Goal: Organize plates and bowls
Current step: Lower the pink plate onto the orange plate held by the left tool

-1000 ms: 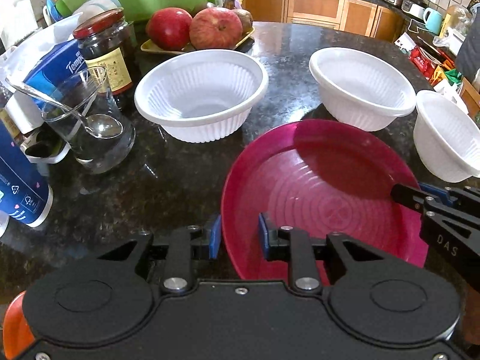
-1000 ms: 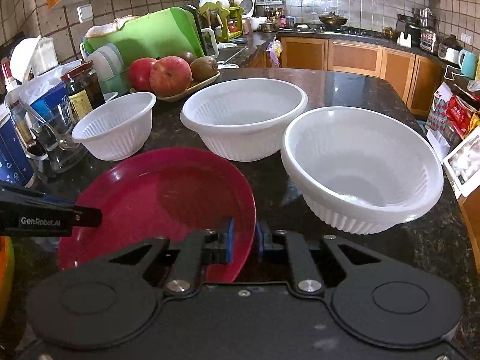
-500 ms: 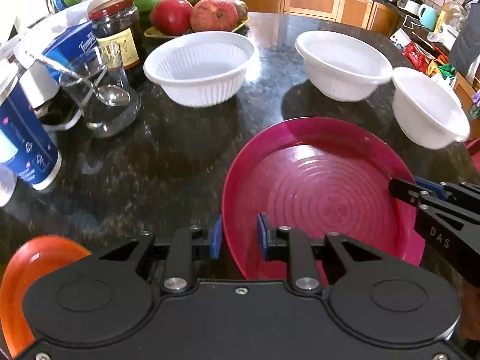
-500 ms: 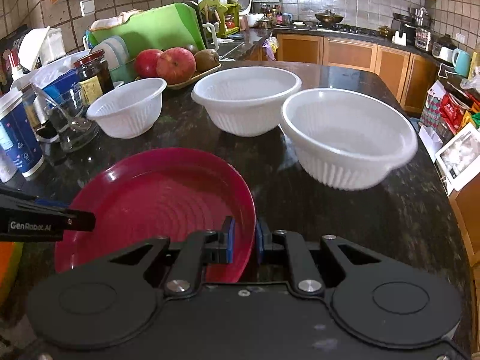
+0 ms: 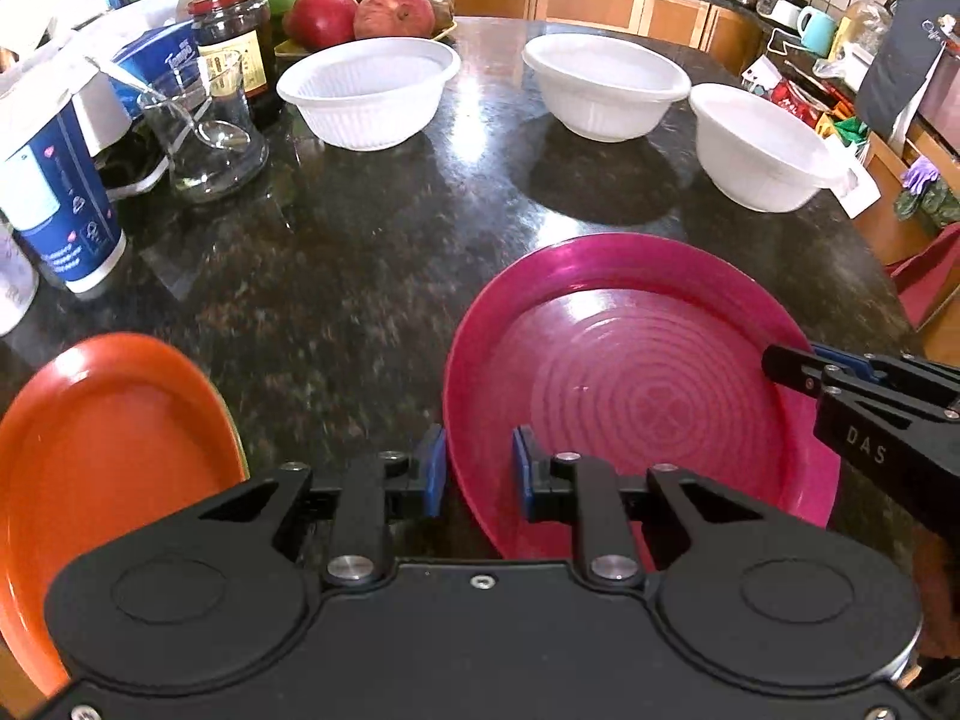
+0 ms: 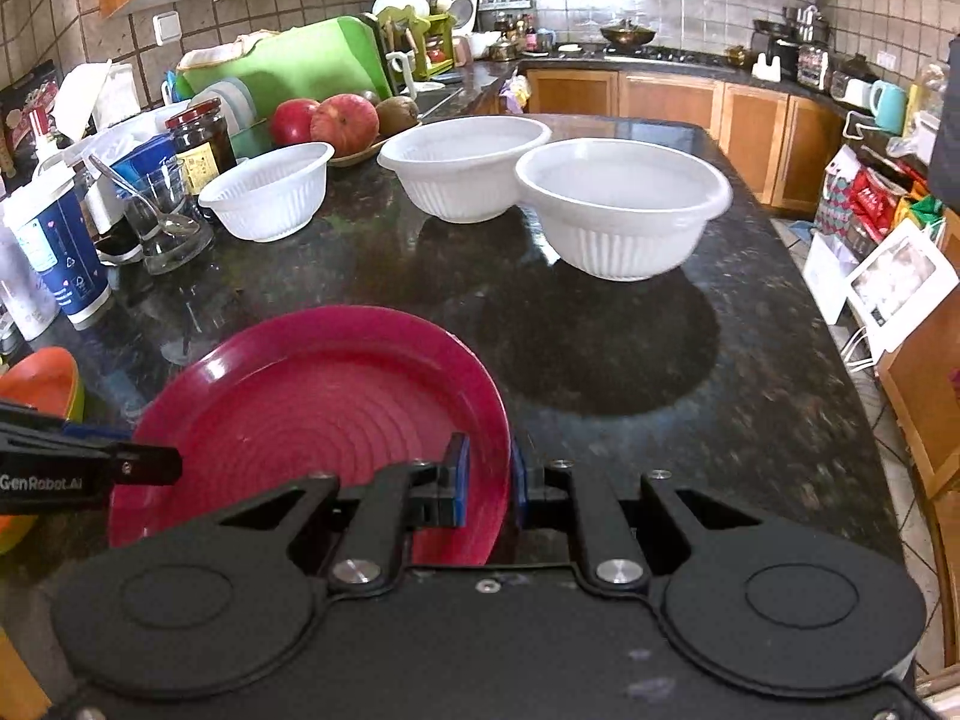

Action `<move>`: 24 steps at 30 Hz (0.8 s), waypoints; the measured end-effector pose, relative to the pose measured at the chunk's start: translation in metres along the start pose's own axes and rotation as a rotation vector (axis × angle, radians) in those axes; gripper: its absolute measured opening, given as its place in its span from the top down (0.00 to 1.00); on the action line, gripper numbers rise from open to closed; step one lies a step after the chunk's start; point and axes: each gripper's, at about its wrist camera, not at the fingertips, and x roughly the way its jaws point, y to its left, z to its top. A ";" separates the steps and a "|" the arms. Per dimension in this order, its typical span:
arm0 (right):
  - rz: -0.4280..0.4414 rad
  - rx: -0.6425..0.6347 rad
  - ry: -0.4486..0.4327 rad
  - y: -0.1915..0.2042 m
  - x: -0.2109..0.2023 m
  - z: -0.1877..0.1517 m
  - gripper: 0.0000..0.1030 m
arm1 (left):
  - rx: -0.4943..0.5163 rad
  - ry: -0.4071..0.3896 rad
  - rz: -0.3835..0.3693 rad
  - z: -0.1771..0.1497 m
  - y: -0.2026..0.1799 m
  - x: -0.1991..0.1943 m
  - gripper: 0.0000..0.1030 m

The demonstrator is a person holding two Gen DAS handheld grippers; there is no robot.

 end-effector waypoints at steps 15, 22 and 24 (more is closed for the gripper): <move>0.022 -0.020 -0.066 0.022 -0.033 -0.018 0.85 | -0.033 -0.090 0.023 -0.026 0.010 -0.038 0.79; 0.036 -0.030 -0.104 0.054 -0.048 -0.014 0.85 | -0.043 -0.115 0.037 -0.029 0.037 -0.055 0.79; 0.043 -0.037 -0.112 0.066 -0.049 -0.014 0.85 | -0.046 -0.123 0.045 -0.030 0.046 -0.059 0.79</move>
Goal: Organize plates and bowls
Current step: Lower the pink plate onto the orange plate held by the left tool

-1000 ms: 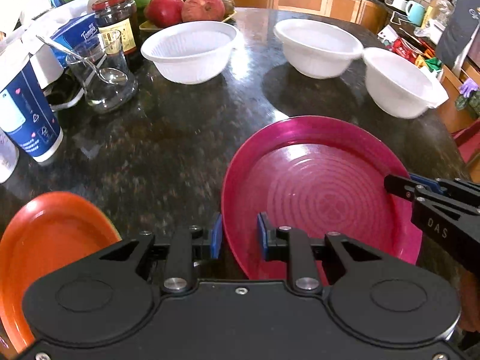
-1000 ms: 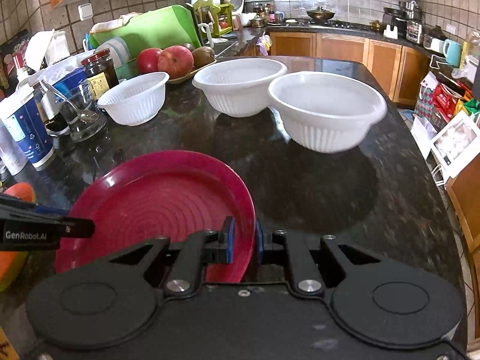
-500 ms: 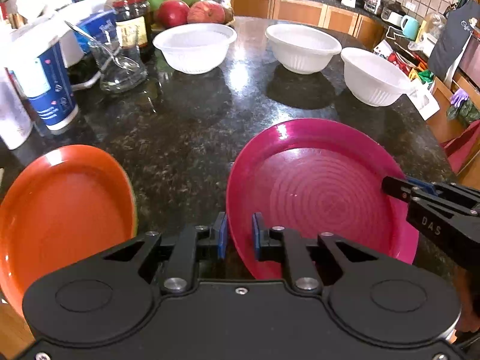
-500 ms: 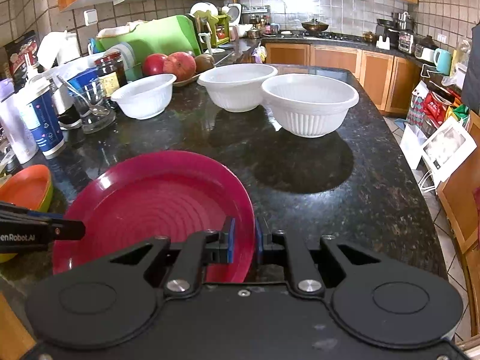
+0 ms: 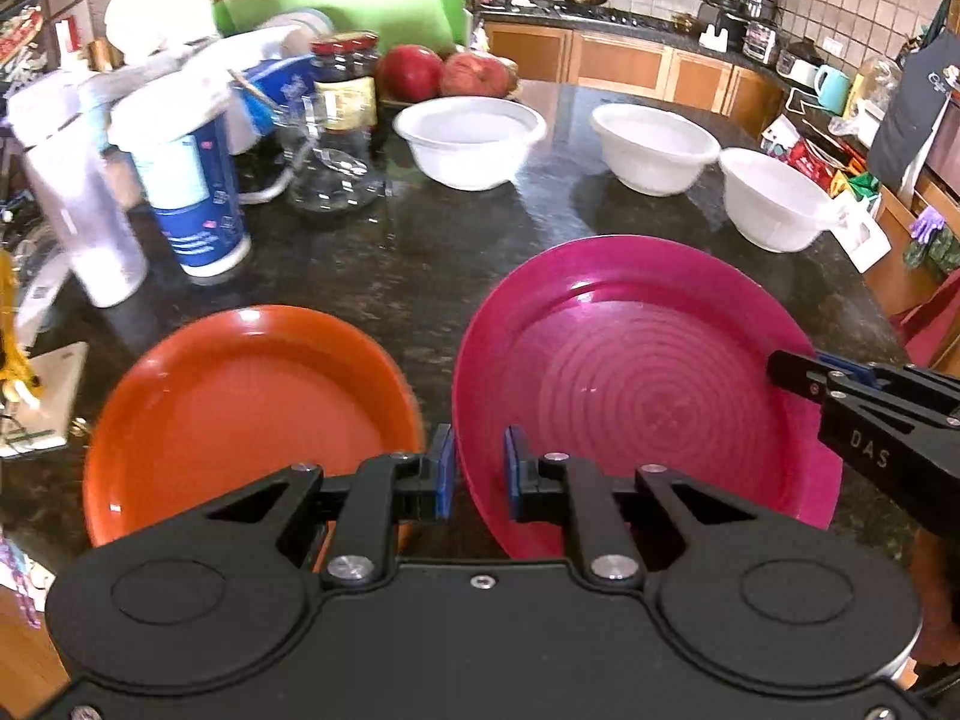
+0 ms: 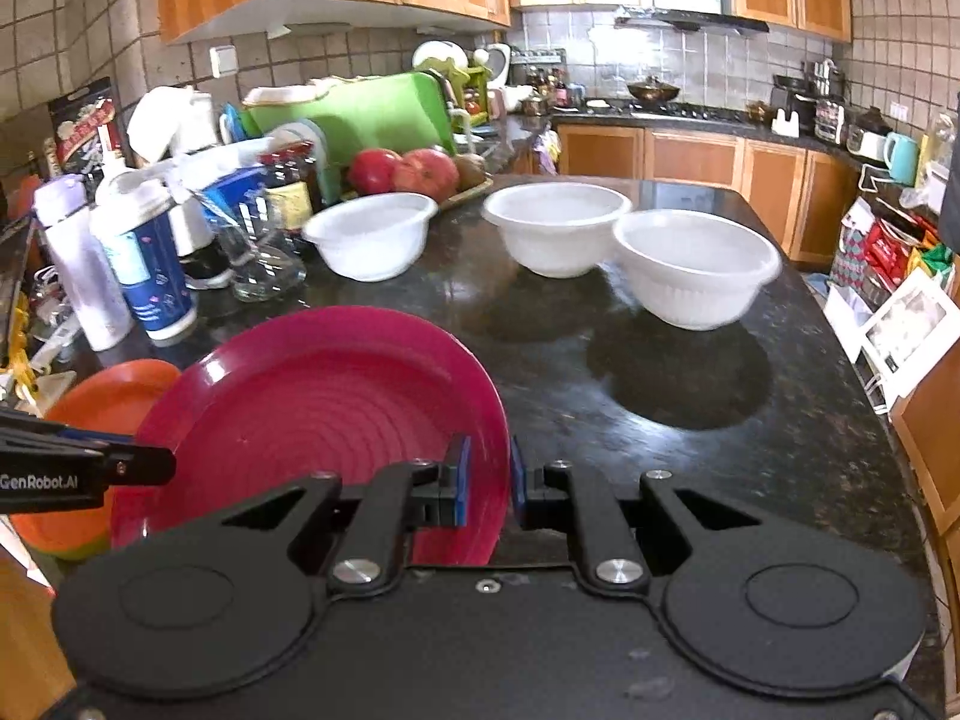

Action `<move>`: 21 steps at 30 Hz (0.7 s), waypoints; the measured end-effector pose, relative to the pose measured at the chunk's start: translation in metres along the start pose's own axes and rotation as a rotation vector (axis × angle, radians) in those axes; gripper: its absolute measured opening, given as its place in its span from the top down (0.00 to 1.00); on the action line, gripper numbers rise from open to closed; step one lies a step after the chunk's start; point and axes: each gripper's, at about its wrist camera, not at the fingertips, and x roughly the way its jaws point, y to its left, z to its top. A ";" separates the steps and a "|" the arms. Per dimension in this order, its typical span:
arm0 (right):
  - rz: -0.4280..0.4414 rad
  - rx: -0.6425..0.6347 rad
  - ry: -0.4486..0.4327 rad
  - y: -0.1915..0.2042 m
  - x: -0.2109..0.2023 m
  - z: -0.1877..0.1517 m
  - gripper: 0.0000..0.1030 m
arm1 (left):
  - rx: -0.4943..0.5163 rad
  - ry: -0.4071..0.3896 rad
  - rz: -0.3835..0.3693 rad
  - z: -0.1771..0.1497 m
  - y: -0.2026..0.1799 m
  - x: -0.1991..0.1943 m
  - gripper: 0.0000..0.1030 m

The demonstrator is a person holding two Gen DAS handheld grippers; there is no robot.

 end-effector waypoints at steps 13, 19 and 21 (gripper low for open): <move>0.088 -0.044 -0.012 0.101 0.008 0.014 0.85 | -0.030 -0.033 0.086 -0.005 0.085 -0.028 0.79; 0.105 -0.069 -0.001 0.143 0.015 0.013 0.85 | -0.042 -0.020 0.098 -0.012 0.123 -0.029 0.79; 0.100 -0.076 0.005 0.154 0.018 0.012 0.85 | -0.038 -0.016 0.094 -0.014 0.133 -0.029 0.79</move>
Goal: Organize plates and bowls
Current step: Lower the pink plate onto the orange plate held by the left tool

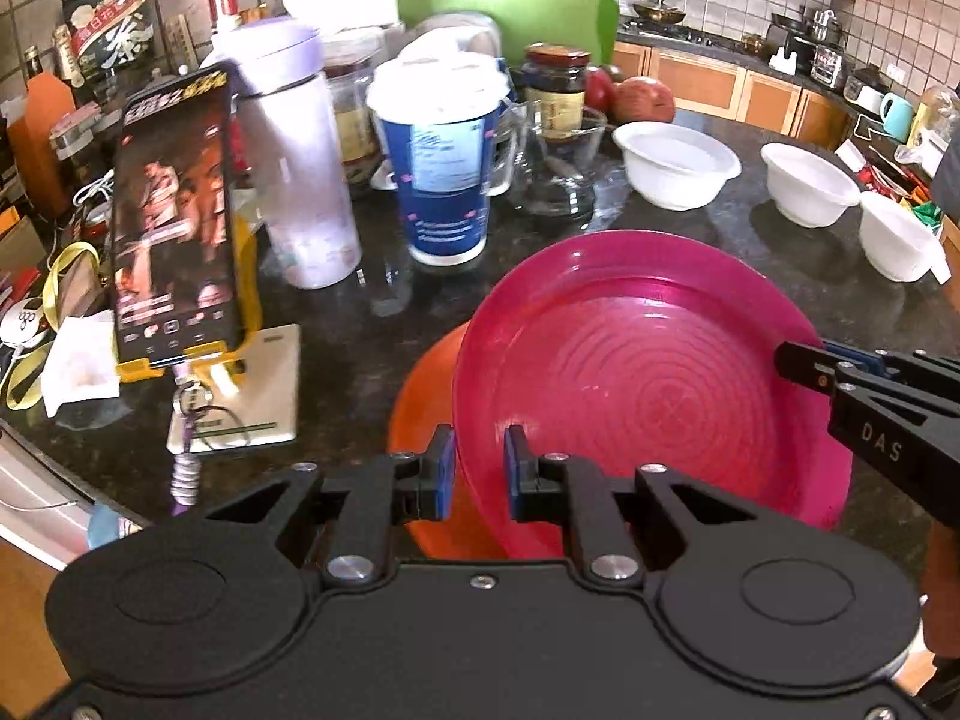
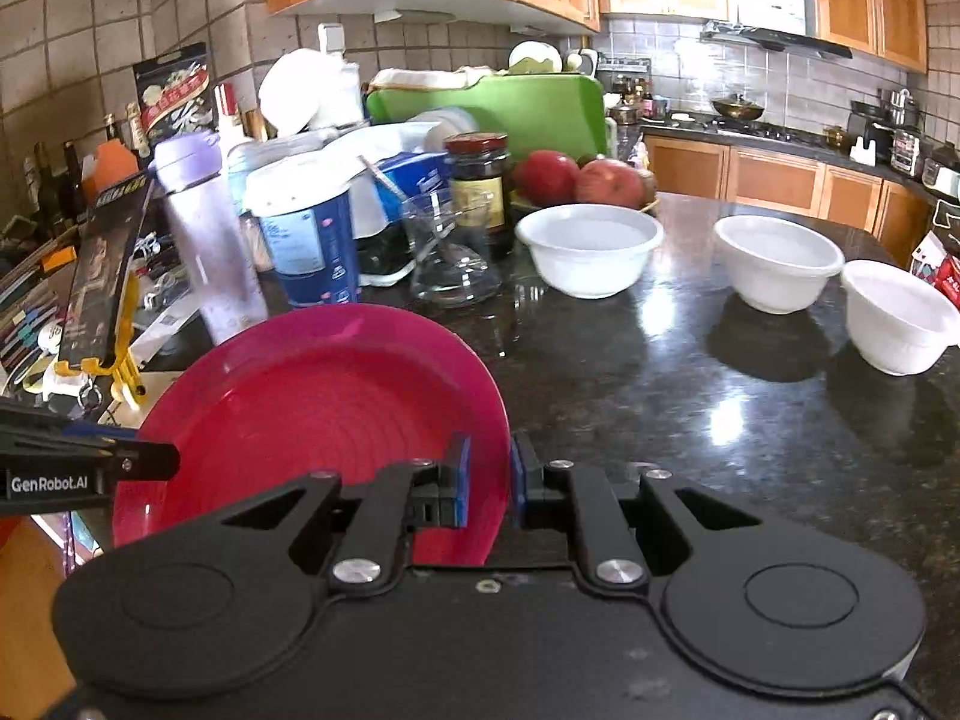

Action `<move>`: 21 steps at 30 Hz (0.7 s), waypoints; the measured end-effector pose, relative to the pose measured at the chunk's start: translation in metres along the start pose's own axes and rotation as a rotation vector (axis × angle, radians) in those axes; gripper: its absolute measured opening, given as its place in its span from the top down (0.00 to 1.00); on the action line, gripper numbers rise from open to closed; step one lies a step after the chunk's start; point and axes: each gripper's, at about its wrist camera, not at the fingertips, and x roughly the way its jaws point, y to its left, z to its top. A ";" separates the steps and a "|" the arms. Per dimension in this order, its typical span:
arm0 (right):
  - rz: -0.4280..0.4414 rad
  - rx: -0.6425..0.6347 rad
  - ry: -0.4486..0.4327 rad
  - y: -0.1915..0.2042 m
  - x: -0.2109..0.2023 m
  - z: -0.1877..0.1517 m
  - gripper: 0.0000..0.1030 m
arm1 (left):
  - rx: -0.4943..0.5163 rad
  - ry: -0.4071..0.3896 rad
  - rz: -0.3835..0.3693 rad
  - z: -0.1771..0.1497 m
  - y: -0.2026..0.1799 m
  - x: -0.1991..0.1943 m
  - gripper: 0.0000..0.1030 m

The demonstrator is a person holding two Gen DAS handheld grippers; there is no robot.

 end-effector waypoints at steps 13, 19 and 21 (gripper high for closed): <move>-0.098 0.042 0.038 0.029 0.017 -0.008 0.85 | 0.080 0.030 -0.085 0.001 0.035 0.021 0.79; -0.134 0.069 0.054 0.032 0.024 -0.011 0.85 | 0.104 0.036 -0.116 0.002 0.040 0.026 0.79; -0.138 0.076 0.059 0.033 0.025 -0.012 0.85 | 0.108 0.036 -0.125 0.002 0.042 0.027 0.79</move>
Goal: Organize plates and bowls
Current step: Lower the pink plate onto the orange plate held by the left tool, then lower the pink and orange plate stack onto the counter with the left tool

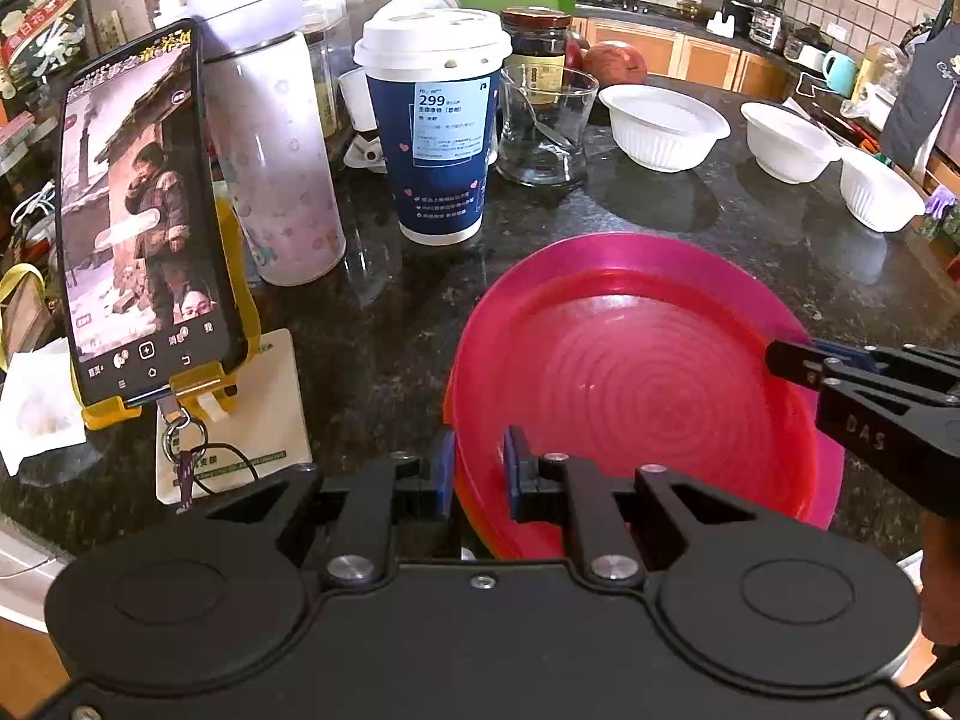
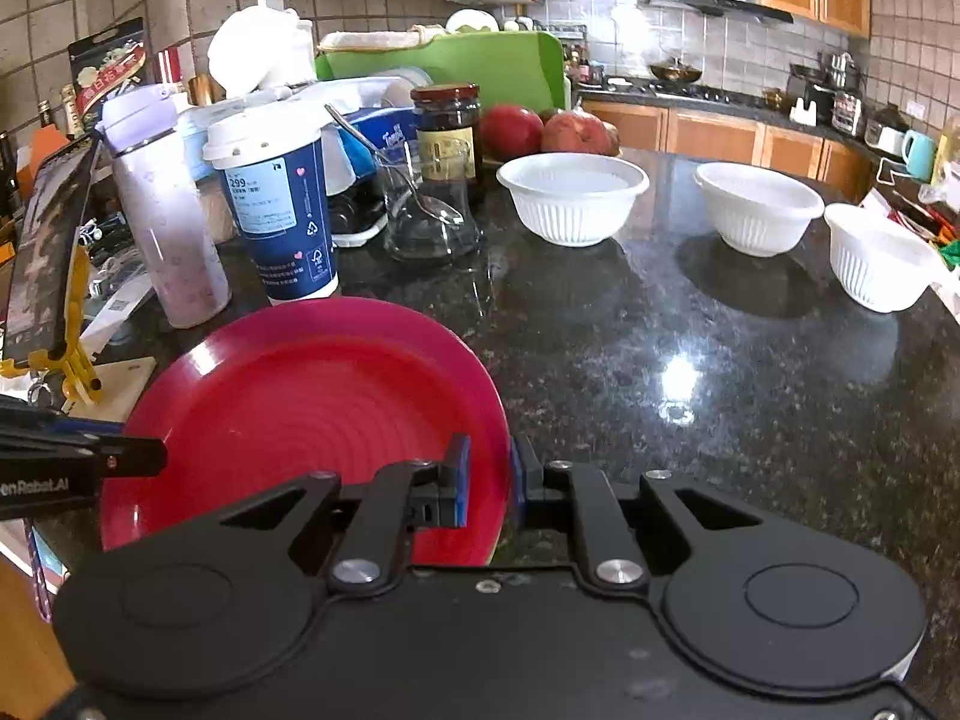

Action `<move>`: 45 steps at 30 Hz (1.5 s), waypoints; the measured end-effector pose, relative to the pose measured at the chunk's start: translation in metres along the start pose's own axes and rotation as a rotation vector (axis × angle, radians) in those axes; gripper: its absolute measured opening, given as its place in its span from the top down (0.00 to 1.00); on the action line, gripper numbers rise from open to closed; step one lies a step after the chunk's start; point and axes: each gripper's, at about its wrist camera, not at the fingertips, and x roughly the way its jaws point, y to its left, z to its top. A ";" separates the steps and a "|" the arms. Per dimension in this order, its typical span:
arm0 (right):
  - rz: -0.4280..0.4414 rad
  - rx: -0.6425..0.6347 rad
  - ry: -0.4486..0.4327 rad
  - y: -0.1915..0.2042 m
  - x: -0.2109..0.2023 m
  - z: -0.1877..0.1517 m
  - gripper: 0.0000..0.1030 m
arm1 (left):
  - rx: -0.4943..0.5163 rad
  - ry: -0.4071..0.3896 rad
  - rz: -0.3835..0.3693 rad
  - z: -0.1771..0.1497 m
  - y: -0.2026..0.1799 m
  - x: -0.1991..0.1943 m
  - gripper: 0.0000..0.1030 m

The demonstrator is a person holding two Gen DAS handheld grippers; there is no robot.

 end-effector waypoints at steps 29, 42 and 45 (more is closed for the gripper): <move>0.003 -0.009 -0.026 0.005 0.000 0.008 0.83 | 0.000 -0.024 -0.049 0.005 0.012 -0.007 0.78; 0.041 0.035 -0.021 -0.016 -0.005 0.011 0.82 | 0.056 -0.063 -0.045 0.023 -0.013 -0.009 0.73; 0.033 0.044 -0.024 -0.029 -0.008 0.012 0.80 | 0.060 -0.046 -0.036 0.029 -0.026 -0.004 0.72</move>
